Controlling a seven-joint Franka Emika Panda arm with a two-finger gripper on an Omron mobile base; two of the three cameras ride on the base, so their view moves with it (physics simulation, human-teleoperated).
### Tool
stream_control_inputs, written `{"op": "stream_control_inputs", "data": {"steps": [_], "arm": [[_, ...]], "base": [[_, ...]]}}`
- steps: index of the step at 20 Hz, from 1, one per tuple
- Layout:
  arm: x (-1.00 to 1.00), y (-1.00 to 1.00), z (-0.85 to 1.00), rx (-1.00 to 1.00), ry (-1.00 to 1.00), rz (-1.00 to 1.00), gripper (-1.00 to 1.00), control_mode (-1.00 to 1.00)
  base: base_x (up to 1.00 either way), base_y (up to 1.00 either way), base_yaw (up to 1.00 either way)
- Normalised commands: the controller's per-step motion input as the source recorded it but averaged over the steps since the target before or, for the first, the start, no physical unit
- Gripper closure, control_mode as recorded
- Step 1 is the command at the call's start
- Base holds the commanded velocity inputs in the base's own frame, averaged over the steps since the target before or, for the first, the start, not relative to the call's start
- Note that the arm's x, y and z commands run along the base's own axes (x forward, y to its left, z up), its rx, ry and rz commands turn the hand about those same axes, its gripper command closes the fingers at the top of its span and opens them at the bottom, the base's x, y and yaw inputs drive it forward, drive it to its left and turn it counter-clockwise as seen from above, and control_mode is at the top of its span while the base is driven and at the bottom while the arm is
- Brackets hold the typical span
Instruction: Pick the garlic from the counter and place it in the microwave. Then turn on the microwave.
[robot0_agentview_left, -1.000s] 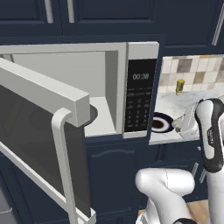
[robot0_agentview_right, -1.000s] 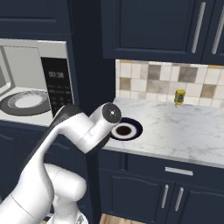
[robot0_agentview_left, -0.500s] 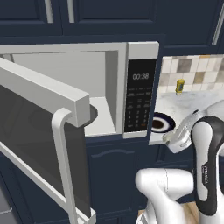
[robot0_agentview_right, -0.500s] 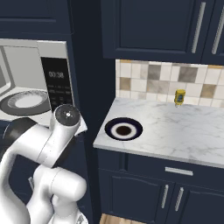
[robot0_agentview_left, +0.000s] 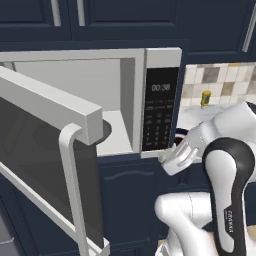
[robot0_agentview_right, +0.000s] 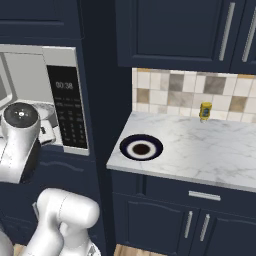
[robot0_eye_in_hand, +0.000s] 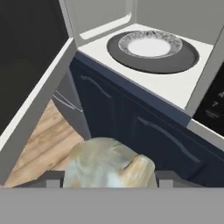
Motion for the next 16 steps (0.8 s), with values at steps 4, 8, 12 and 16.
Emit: {"op": "stream_control_inputs", "data": {"steps": [4, 8, 12, 16], "arm": [[-0.07, 0.91, 0.29, 0.04, -0.21, -0.08, 1.0, -1.0], [0.0, 0.86, 0.27, 0.0, -0.24, -0.14, 1.0, -1.0], [0.1, 0.68, 0.14, 0.02, -0.15, -0.16, 1.0, -1.0], [0.27, 0.3, 0.12, 0.04, -0.04, -0.1, 1.0, -1.0]], "base": [[0.0, 0.0, 0.0], [0.0, 0.0, 0.0], [0.0, 0.0, 0.0], [0.0, 0.0, 0.0]]}}
